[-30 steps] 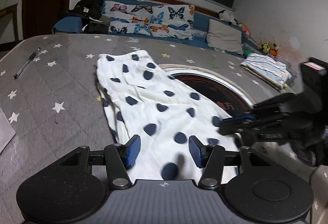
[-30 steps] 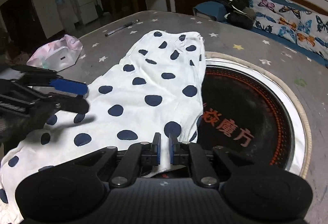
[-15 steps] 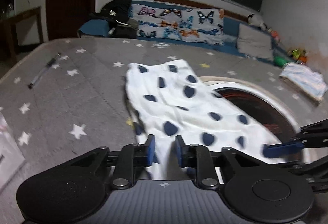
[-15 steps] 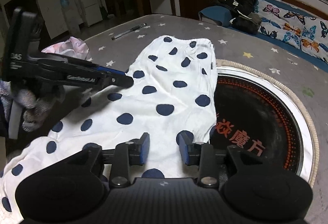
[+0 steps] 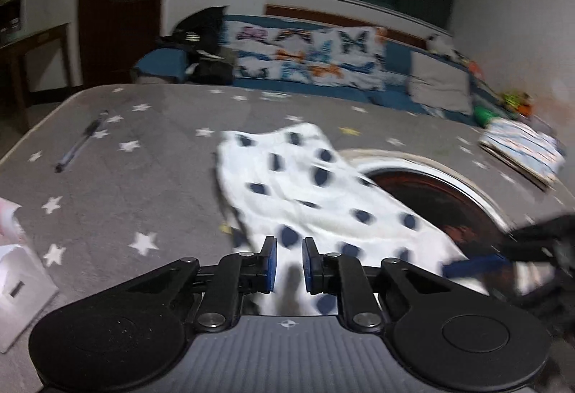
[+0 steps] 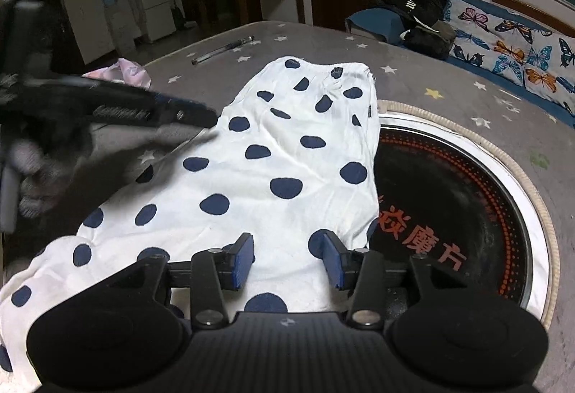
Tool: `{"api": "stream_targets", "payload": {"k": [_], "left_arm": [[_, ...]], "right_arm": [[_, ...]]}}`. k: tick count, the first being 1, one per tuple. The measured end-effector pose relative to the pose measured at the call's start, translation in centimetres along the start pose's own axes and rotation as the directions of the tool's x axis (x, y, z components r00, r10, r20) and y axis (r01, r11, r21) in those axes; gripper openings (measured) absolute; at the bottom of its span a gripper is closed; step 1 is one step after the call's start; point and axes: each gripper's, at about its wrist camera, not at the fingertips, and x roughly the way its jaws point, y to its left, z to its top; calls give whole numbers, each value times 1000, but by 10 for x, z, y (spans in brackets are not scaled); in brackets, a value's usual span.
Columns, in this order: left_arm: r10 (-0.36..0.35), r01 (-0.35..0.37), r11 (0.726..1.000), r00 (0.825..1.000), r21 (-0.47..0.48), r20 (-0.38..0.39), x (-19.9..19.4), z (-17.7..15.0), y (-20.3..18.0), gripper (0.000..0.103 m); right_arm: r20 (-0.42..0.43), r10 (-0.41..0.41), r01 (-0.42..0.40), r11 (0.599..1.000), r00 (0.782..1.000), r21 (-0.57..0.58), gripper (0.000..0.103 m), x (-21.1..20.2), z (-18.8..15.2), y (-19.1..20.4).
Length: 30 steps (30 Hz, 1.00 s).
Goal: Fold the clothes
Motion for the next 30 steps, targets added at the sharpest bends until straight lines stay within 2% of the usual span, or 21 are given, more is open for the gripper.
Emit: {"api": "stream_targets", "payload": {"k": [4, 9, 15, 22, 30], "left_arm": [[-64, 65, 997, 997, 50, -34, 3, -7, -17, 17], [-17, 20, 999, 998, 48, -53, 15, -15, -10, 18], [28, -28, 1000, 999, 10, -34, 1, -13, 4, 17], [-86, 87, 994, 996, 61, -22, -46, -34, -18, 18], [-253, 253, 965, 967, 66, -10, -109, -79, -42, 18]], "right_arm": [[8, -2, 2, 1000, 1000, -8, 47, -2, 2, 5], [-9, -16, 16, 1000, 1000, -13, 48, 1, -2, 5], [8, -13, 14, 1000, 1000, -20, 49, -10, -2, 9], [-7, 29, -29, 995, 1000, -96, 51, -30, -12, 36], [-24, 103, -106, 970, 994, -217, 52, -66, -32, 79]]}}
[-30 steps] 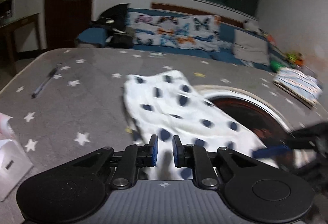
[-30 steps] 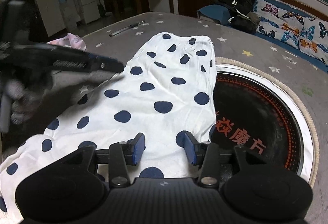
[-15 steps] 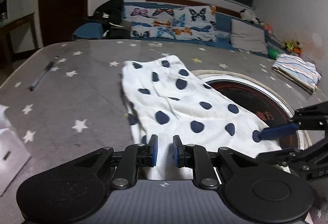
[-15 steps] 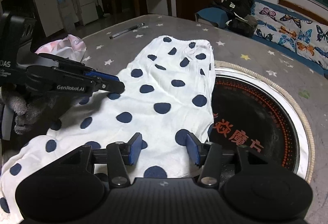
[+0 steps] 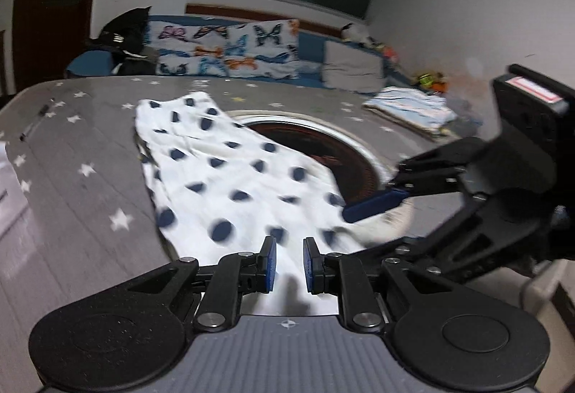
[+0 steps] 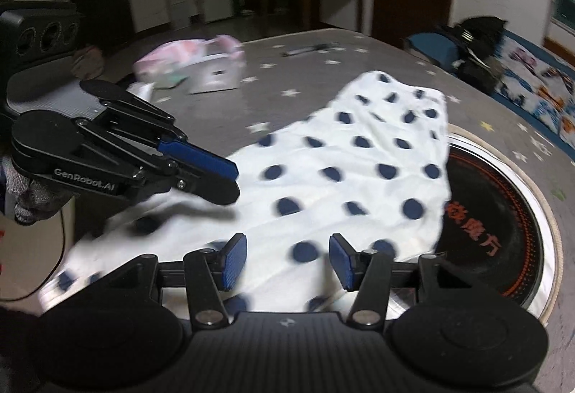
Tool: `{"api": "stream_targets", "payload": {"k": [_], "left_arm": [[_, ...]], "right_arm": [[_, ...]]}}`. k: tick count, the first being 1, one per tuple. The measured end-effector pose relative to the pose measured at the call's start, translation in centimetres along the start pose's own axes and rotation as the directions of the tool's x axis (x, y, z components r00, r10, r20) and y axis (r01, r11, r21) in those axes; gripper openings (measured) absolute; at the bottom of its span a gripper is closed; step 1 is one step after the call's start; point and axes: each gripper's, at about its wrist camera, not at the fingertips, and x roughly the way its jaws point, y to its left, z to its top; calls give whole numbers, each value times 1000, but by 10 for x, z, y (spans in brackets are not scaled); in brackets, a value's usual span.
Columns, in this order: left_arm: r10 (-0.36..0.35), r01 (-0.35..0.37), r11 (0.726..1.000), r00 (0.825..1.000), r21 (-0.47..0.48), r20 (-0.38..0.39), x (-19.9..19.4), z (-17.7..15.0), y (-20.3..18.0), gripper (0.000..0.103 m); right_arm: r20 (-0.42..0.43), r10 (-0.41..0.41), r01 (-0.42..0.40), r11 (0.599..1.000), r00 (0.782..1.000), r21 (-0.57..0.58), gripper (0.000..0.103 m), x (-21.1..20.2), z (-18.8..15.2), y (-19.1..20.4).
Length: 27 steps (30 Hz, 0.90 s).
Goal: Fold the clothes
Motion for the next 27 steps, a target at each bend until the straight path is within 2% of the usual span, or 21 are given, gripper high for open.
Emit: {"api": "stream_targets", "payload": {"k": [3, 7, 10, 12, 17, 22, 27], "left_arm": [[-43, 43, 999, 999, 11, -1, -14, -17, -10, 17], [-31, 31, 999, 999, 27, -21, -19, -36, -14, 17], [-29, 29, 1000, 999, 11, -35, -19, -43, -11, 17], [-35, 35, 999, 999, -1, -34, -20, -45, -11, 17], [-46, 47, 999, 998, -13, 40, -31, -36, -7, 18], [-13, 11, 999, 999, -45, -31, -16, -51, 4, 18], [-20, 18, 997, 999, -72, -30, -20, -55, 10, 18]], "right_arm": [[-15, 24, -25, 999, 1000, -35, 52, -6, -8, 16], [-88, -27, 20, 996, 996, -84, 52, 0, -23, 26], [-107, -36, 28, 997, 994, -73, 52, -1, -31, 24], [-101, -47, 39, 996, 994, -79, 52, -6, -29, 24], [-50, -47, 43, 995, 998, -92, 52, -19, -16, 28], [-20, 20, -21, 998, 1000, -64, 52, -8, -7, 32], [-82, 21, -27, 997, 996, -67, 52, 13, -18, 35]]}}
